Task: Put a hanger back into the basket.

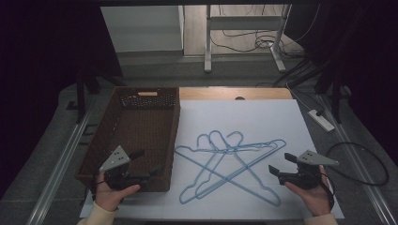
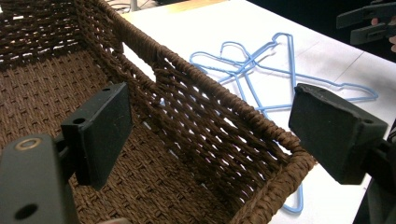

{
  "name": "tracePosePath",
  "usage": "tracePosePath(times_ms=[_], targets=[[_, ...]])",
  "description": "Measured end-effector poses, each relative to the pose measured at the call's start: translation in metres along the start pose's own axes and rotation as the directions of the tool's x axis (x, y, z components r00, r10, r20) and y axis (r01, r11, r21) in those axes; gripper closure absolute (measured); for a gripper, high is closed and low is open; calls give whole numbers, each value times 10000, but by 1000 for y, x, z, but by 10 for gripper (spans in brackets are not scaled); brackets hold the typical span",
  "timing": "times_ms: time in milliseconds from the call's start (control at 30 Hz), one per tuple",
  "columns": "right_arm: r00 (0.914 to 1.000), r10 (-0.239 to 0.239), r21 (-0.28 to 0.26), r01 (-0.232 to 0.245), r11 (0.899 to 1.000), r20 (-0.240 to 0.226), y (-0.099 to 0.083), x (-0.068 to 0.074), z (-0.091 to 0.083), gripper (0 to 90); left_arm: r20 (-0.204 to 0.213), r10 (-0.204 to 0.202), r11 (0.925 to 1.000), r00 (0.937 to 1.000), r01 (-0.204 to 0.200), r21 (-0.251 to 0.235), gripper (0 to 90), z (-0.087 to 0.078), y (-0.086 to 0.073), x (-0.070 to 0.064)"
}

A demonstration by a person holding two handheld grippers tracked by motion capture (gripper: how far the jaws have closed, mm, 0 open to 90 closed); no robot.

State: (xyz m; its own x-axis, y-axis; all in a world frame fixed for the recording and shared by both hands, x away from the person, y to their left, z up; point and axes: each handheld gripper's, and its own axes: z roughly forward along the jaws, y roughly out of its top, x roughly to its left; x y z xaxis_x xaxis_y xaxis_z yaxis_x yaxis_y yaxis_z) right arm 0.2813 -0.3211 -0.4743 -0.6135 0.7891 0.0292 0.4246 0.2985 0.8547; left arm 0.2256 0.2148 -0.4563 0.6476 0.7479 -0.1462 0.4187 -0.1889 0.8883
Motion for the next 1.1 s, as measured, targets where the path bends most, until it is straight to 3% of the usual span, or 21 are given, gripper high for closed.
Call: tracePosePath(times_ms=[533, 1100], targets=[[9999, -9, 44, 8, 10000, 157, -1, 0, 0, 203, 156, -109, 9999, 9998, 111, -101, 149, -1, 3, 2], [9998, -185, 240, 185, 9995, 18, 2, 2, 8, 219, 298, -38, 9998, 9995, 44, -199, 150, -5, 6, -1]])
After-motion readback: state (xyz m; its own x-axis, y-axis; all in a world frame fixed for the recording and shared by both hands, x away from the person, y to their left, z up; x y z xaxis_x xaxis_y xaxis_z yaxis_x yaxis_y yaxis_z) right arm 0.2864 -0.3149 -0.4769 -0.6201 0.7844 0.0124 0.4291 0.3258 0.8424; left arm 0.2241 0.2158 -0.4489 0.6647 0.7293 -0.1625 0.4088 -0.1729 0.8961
